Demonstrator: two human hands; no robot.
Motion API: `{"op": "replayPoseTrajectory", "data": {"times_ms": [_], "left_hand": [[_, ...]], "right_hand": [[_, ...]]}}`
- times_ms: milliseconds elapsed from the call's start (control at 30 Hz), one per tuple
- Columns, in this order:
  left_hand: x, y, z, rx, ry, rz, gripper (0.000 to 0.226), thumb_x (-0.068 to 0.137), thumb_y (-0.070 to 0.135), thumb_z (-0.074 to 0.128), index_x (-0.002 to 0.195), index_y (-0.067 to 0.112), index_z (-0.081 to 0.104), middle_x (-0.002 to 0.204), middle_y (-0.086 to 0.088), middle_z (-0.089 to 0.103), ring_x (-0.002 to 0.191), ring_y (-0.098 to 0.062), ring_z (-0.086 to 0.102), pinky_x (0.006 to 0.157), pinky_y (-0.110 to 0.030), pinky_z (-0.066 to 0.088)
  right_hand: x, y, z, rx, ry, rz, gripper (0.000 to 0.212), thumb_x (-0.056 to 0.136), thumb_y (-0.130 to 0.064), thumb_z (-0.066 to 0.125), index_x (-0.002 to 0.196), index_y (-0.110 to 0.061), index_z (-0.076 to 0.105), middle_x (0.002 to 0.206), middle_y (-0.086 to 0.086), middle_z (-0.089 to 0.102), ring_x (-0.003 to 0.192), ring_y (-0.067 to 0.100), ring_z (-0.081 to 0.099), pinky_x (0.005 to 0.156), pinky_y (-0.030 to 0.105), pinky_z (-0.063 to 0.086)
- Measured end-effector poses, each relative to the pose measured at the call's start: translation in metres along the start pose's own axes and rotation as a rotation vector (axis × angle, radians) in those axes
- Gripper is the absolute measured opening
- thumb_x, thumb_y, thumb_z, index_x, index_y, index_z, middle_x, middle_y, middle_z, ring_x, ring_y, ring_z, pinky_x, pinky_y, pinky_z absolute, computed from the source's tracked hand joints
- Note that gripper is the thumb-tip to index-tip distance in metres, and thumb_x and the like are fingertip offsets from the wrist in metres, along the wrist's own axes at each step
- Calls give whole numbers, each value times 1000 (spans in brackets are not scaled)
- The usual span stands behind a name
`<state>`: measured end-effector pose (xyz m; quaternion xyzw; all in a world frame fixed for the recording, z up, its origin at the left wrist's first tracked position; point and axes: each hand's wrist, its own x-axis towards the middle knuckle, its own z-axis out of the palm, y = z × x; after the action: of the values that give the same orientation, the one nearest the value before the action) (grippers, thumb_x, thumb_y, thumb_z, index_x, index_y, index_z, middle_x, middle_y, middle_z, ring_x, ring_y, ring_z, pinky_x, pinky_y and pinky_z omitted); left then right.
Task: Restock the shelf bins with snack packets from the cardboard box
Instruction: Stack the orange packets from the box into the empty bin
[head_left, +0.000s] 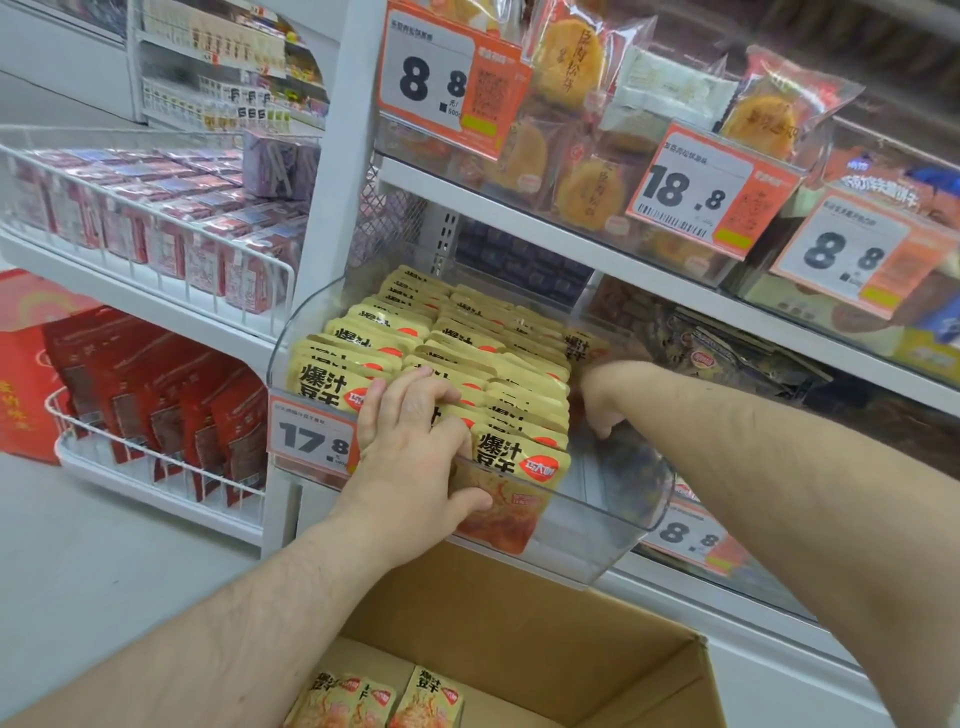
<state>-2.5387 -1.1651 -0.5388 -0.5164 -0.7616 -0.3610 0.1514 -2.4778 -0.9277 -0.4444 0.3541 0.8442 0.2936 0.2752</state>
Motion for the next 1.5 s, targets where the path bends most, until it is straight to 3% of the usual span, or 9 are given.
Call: {"op": "replayPoseTrajectory", "data": {"times_ms": [267,367,567,733,900,1033,1167,1267,1500], "left_hand": [[0,0,-1,-18,16,-3,43,63,44,89,74,33,49,130,1,45,141,-18,16,117,-28,-21],[-3,2,-3,-25,45,-9,37,65,33,89,85,27,58,134,-4,39,143,-27,17,122,-47,-1],[-16,28,-13,-79,176,213,50,69,29,80,108,21,49,117,-4,42,110,-26,42,97,-39,34],[-41,41,-7,-162,-387,176,28,81,31,73,99,28,51,84,19,52,83,-11,53,76,-32,40],[-65,32,13,36,-958,87,29,85,33,68,106,28,48,92,16,55,98,-18,61,82,-34,50],[-75,32,24,50,-1172,8,48,87,35,71,129,25,49,115,8,59,100,-13,58,90,-32,50],[-82,27,36,51,-1233,0,43,86,34,69,125,24,52,113,8,60,102,-16,60,90,-40,52],[-89,28,42,57,-1273,6,41,88,34,67,126,23,53,114,6,60,104,-18,59,91,-40,52],[-100,33,49,-19,-1312,-169,36,88,38,67,119,26,56,112,6,63,99,-17,63,90,-38,53]], "right_hand": [[2,-4,1,3,-60,-8,56,85,-35,71,136,-19,55,131,8,55,122,31,51,103,42,46],[-20,2,-6,98,-13,-31,47,87,-33,68,130,-18,58,122,6,59,110,28,55,96,40,47],[-105,6,7,420,632,99,24,79,-22,56,100,-17,66,100,11,68,97,36,60,71,36,37],[-183,-52,50,819,1229,-170,17,66,-27,47,60,-15,57,54,-1,54,56,28,57,46,29,42],[-198,-131,118,1387,601,-161,15,67,-24,55,54,-25,48,48,-12,46,55,8,45,56,22,40],[-156,-178,185,1265,-2,-26,14,80,-21,56,66,-23,58,78,-6,64,80,19,62,69,27,51],[-140,-218,236,900,-464,-264,18,95,-26,48,99,-15,62,104,5,65,106,25,60,83,31,50],[-145,-253,283,572,-592,-250,56,87,-30,59,138,-11,46,136,8,51,130,28,46,105,37,42],[-156,-272,329,640,-256,-154,35,85,-5,49,117,-16,55,107,2,69,102,25,65,96,38,41]]}}
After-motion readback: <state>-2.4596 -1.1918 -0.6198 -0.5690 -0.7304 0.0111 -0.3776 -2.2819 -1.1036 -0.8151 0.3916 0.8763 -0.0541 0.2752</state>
